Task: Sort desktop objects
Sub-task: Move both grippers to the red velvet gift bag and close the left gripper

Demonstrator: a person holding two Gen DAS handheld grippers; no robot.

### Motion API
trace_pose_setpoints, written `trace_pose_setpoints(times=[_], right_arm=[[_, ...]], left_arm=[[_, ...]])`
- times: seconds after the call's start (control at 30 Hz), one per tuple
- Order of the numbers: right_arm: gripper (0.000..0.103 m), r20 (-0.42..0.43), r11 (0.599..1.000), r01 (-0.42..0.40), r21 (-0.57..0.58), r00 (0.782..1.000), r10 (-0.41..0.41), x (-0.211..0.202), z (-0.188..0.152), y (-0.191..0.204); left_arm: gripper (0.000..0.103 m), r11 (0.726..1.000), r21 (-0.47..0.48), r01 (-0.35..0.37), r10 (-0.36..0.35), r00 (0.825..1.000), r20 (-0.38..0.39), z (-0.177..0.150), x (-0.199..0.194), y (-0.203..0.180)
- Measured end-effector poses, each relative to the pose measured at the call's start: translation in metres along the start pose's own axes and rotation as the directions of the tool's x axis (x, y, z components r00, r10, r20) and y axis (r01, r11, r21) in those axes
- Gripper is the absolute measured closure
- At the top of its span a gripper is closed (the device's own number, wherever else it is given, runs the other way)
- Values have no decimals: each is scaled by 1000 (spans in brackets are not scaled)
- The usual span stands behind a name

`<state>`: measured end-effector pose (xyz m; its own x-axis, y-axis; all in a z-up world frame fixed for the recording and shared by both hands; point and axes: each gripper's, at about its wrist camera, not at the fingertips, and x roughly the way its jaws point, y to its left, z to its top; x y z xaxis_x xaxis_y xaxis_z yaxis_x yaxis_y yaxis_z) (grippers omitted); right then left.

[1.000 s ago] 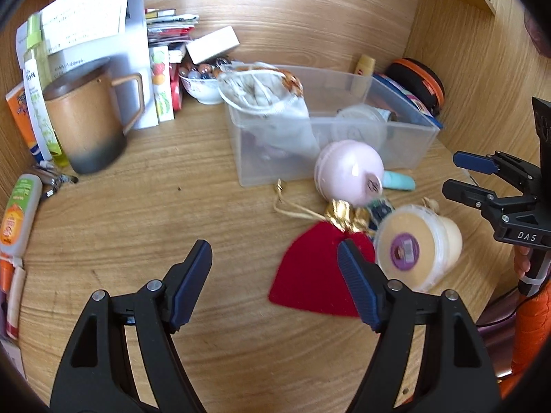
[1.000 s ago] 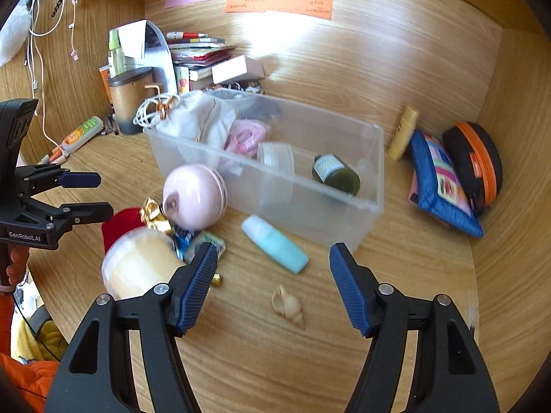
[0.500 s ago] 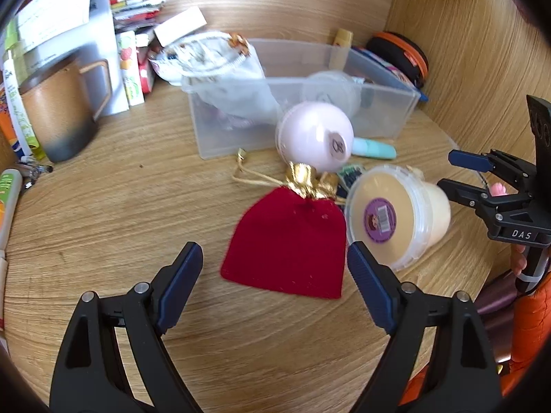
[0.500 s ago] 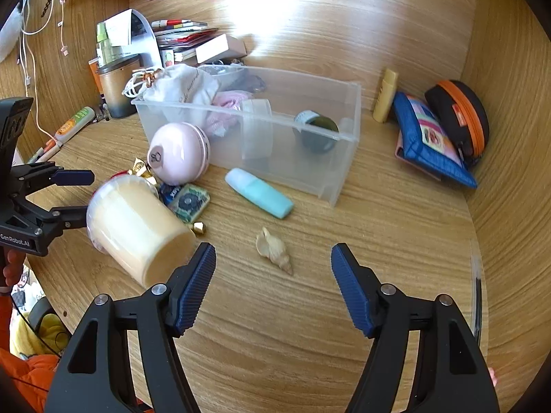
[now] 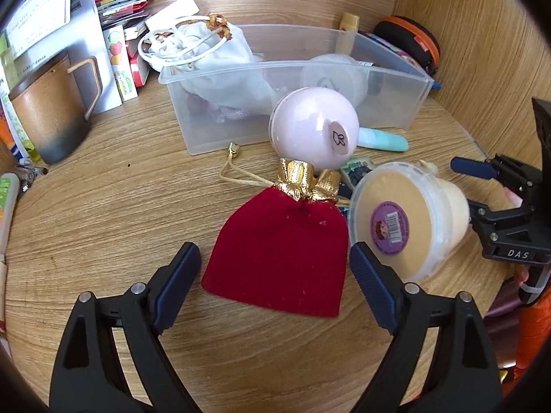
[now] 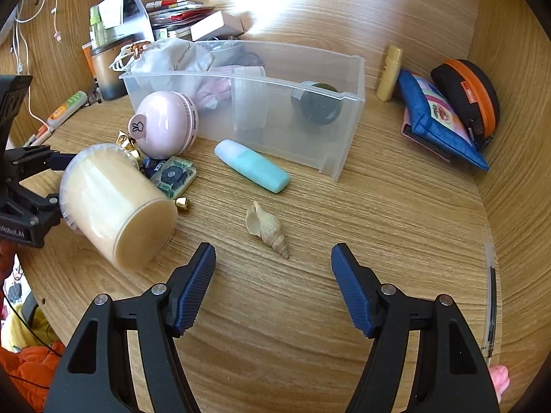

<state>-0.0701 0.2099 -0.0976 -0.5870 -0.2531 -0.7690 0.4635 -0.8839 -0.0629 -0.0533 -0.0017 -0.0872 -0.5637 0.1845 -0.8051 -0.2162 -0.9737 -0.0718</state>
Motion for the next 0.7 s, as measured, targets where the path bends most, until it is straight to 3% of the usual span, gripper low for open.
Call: trace_pose_setpoints(times=[0.03,0.3,0.6,0.7], right_arm=[[37,-4,1000,-5,0,1000,5,1,1,0],[38,-19,999,-25,-36,1000,25,9,5,6],[41,0,998,-44,-53,999,44,11,7,6],[44,-2,997,-65,-48,998,65,12,7,5]], left_arm=[[6,1000,-8,-9,9,1000,-4,1,1,1],[4,997,25,-69,69,998,-10,1,6,-6],[4,991,68,-114,113,994,13,2,3,-12],[9,993,66,-95,94,996,6,3,4,-10]])
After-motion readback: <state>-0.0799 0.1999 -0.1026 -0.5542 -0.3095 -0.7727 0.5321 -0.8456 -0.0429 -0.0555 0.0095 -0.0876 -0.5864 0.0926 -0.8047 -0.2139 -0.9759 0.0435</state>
